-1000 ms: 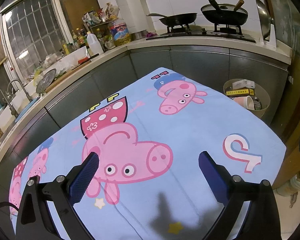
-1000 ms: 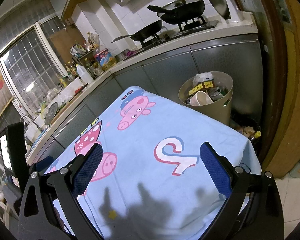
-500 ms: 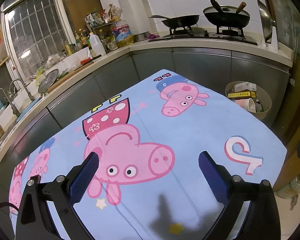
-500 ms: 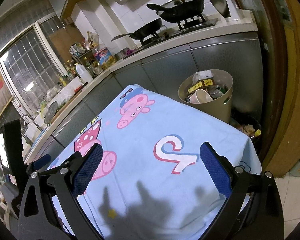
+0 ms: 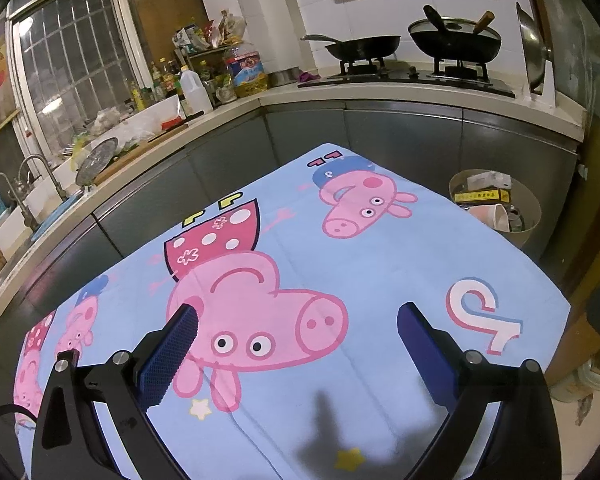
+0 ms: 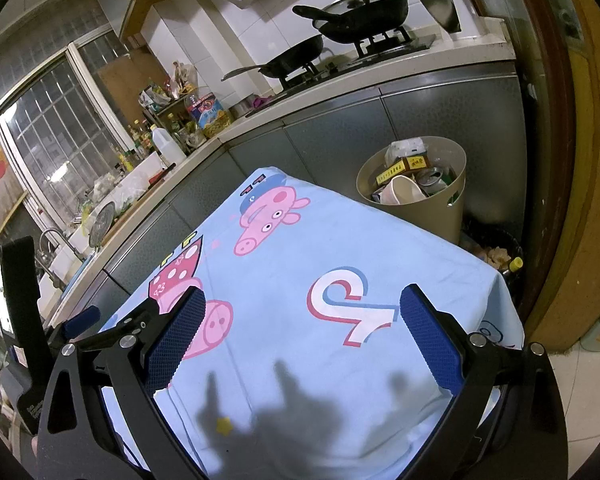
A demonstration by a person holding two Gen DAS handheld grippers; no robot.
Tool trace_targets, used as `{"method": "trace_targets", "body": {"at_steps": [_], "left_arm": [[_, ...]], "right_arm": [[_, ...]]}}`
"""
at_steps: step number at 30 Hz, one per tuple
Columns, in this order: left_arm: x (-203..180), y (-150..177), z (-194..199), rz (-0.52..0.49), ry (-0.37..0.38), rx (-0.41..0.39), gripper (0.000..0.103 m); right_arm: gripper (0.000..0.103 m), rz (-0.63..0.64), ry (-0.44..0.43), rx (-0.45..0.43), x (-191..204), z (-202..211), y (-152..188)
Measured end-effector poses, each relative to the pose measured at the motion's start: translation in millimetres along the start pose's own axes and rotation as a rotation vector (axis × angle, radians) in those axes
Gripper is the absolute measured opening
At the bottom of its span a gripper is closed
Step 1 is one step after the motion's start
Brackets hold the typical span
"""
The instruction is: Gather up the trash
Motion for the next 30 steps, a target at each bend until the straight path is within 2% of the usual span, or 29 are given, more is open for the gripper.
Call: {"method": "trace_targets", "body": {"at_steps": [30], "left_arm": [[2.5,1.0,1.6,-0.010,-0.044,-0.018,0.099]], "right_arm": [[0.097,-0.005,-0.006,0.000,2.4,-0.7,4.3]]}}
Point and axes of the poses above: each gripper's, at about its wrist camera, not at the fingertips, and z roughly against the way its jaws point, x to its left, y to its underside, the point moved 10 cm from there along -z, roughly the way its jaws point, and after that the axes turned 3 degrees about y, right-handed, at the moved point
